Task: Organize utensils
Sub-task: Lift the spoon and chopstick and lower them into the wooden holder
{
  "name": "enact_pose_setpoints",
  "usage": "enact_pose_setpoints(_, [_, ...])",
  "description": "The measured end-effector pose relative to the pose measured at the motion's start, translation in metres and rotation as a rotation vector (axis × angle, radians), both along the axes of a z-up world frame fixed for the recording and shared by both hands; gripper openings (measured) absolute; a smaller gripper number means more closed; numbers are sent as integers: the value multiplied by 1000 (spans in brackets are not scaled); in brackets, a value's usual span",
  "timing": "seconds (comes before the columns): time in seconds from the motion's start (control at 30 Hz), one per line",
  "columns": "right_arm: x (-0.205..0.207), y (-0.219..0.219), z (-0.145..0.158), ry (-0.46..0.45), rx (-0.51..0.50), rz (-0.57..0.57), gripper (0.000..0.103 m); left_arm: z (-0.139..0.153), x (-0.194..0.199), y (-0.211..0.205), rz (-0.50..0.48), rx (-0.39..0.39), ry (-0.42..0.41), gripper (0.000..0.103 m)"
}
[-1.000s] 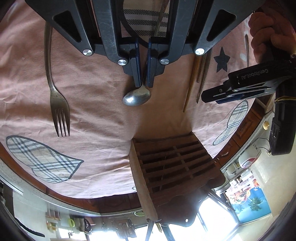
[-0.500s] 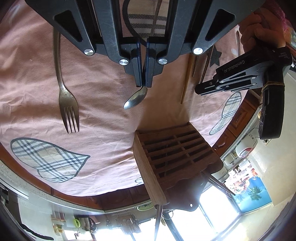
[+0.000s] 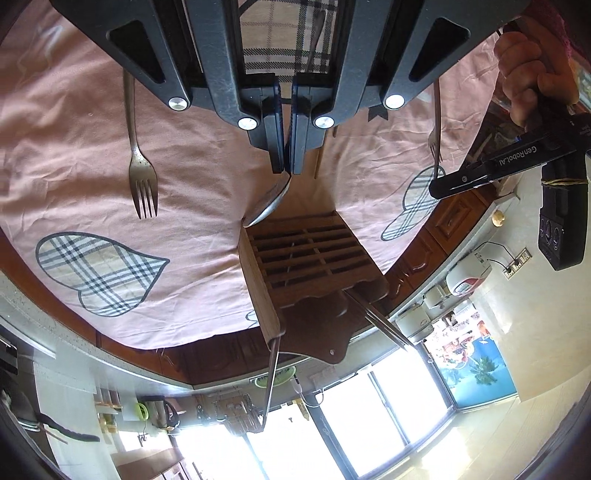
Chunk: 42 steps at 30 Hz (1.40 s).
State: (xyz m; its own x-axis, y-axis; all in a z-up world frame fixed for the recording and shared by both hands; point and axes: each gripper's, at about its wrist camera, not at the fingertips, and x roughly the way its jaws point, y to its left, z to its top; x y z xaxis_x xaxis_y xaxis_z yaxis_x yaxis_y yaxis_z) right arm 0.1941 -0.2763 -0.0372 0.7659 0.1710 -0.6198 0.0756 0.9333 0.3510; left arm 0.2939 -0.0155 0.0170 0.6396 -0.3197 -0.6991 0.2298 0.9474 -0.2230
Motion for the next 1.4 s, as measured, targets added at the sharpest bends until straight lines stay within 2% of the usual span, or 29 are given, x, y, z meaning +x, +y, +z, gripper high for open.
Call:
enact_pose_setpoints(0.23, [-11, 3, 23, -61, -17, 0, 2, 34, -39, 22, 18, -31, -71, 2])
enact_pose_setpoints(0.77, [-25, 7, 49, -143, -72, -15, 2, 61, -75, 55, 72, -96, -197, 2])
enact_pose_setpoints(1.4, [-19, 1, 74, -220, -135, -30, 2, 87, -67, 70, 88, -155, -317, 2])
